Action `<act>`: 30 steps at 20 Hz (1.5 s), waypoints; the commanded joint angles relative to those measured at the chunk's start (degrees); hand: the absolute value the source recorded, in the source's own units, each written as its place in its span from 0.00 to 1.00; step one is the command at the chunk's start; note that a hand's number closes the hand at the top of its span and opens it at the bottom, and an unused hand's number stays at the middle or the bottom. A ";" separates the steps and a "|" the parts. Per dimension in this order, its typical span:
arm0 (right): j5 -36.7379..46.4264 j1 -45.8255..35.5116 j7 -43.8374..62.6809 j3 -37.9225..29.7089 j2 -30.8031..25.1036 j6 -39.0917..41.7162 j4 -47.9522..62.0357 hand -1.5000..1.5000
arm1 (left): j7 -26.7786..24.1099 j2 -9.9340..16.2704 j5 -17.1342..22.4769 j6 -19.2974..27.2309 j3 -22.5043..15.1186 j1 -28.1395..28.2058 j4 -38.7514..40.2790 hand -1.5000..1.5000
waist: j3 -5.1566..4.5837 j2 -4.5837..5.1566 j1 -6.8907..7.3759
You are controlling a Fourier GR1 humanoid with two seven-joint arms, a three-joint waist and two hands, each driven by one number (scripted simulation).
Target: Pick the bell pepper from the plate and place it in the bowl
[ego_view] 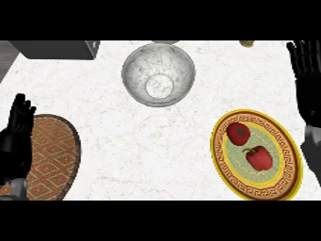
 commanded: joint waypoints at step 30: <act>11.30 38.86 -15.42 -1.45 -16.98 10.73 -21.70 0.00 | 2.31 -6.80 -1.11 -11.28 -8.46 -5.80 2.49 0.50 | 0.41 0.38 -0.53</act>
